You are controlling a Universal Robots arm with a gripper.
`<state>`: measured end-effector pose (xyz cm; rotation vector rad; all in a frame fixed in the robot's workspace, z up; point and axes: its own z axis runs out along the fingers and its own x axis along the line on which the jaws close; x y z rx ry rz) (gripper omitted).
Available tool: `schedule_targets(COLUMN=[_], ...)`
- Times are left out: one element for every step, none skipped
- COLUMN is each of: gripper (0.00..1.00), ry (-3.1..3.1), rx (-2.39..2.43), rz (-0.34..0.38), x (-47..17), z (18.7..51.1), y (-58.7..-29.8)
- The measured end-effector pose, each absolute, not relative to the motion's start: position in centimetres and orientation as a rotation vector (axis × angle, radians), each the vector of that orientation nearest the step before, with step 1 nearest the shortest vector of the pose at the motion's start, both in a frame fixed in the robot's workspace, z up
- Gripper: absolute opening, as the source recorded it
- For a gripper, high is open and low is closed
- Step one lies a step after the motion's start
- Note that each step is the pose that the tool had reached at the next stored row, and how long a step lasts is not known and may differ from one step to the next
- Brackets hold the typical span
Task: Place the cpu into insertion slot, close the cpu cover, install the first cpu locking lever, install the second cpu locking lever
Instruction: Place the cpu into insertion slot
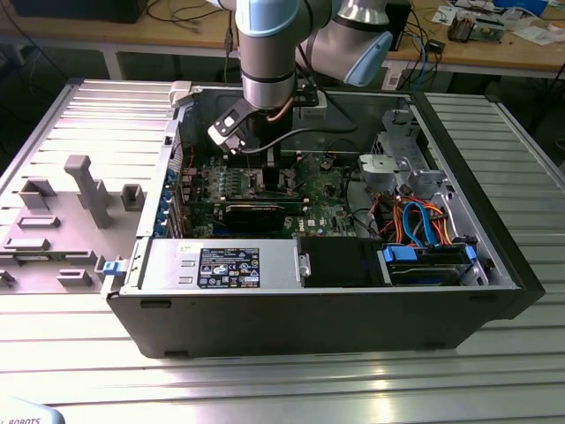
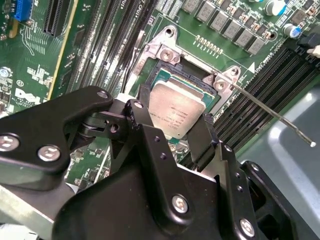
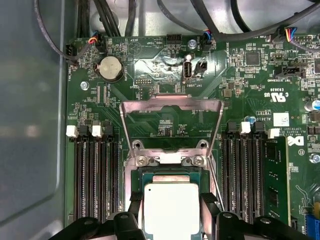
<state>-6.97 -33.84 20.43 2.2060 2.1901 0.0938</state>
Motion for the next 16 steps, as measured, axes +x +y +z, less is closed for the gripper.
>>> schedule_targets(gripper=[0.54,0.54,0.54,0.54,0.54,0.54,0.54,0.54,0.54,0.54,0.54,0.54,0.54,0.54,0.54,0.54], ry=[2.19,2.19,2.19,2.19,2.19,2.189,2.186,2.185,2.185,2.185,2.185,2.184,2.184,2.184,2.184,2.184], rx=[2.206,2.206,2.206,2.206,2.206,2.207,2.21,2.211,2.211,2.211,2.211,2.211,2.211,2.211,2.211,2.211], rz=[0.094,0.094,0.094,0.094,0.094,0.093,0.093,0.094,0.093,0.093,0.093,0.093,0.092,0.092,0.093,0.093], x=[-6.97,-6.97,-6.98,-6.98,-6.98,-6.98,-6.98,-6.97,-6.98,-6.98,-6.98,-6.98,-6.99,-6.99,-6.99,-6.98], z=[20.37,20.33,20.27,20.23,20.18,20.17,20.12,20.05,20.0,19.97,19.88,19.82,19.75,19.69,19.67,19.65], y=[-33.83,-33.83,-33.84,-33.84,-33.84,-33.84,-33.84,-33.83,-33.84,-33.84,-33.84,-33.85,-33.85,-33.86,-33.85,-33.85])
